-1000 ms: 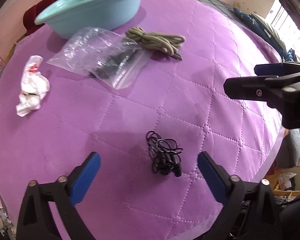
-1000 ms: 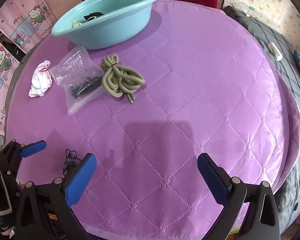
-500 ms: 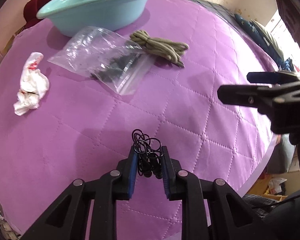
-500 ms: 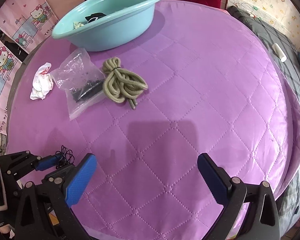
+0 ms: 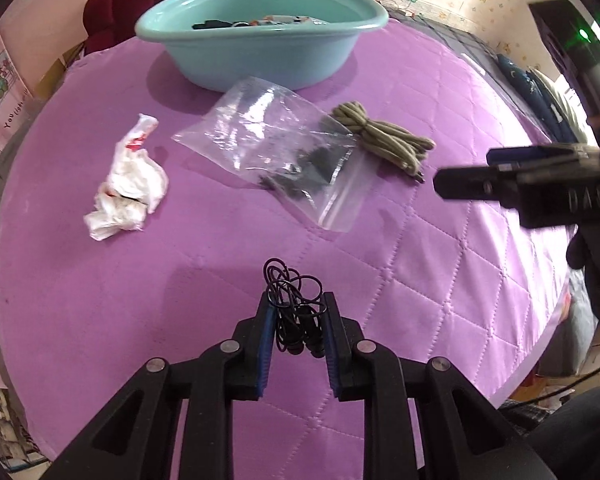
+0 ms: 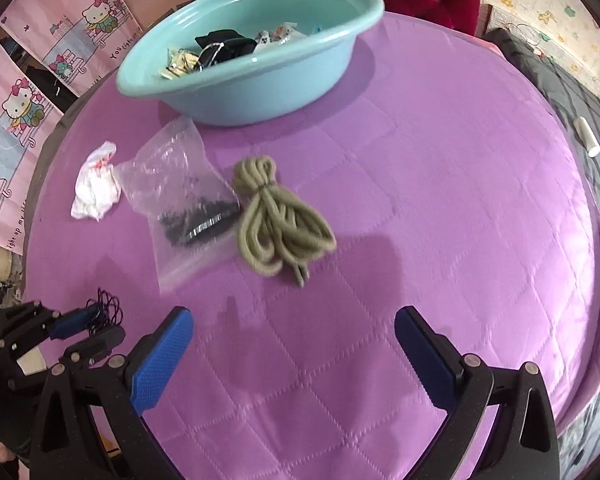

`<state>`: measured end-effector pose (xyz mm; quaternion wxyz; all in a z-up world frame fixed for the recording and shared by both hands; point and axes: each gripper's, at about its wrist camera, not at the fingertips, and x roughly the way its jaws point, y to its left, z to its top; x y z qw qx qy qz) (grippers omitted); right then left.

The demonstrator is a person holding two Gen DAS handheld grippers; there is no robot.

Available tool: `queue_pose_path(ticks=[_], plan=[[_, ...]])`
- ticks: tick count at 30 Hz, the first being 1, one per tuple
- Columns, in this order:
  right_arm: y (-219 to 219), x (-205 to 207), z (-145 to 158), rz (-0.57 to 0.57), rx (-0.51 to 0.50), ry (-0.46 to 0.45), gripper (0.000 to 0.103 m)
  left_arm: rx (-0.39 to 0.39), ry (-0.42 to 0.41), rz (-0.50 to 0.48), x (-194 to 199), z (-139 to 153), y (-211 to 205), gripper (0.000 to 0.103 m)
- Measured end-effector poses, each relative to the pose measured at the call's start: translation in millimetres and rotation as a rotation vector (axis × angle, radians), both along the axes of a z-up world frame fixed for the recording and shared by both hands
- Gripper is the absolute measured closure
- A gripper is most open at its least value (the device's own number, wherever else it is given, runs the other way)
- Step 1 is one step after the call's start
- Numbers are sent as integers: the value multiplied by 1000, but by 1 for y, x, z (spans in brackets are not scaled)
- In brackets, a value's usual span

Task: Organize soft objects
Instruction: 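Grasp the black earphone cable with the left tool while the right tool grasps the khaki rope, then carry the earphones in the left tool and rope in the right tool over the basin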

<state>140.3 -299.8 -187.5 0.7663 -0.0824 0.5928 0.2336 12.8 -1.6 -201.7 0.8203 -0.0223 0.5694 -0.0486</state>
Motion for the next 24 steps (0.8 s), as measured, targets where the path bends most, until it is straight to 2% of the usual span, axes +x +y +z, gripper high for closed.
queue_pose_path(ticks=[5,11,14,16,17,18,20,24], plan=[[16,19,-1,30,-4,-7,1,-9,6,38,2,1,19,79],[32,34,-11,71,-13,8,18,-10,21,65,3,-1,36,79],[43,41,-19,94,-20,41,21,-15,15,75,8,0,42,78],[47,44,-22,99,-35,51,36,-17,17,77,8,3,43,78],[48,45,-22,99,-41,46,60,-15,21,76,9,2,44,78],[48,45,-20,101,-33,46,80,-12,23,76,10,2,43,78],[48,44,-17,105,-35,34,88,-14,19,73,9,3,39,78],[43,37,-5,102,-53,1,91,-21,7,67,11,5,39,78]])
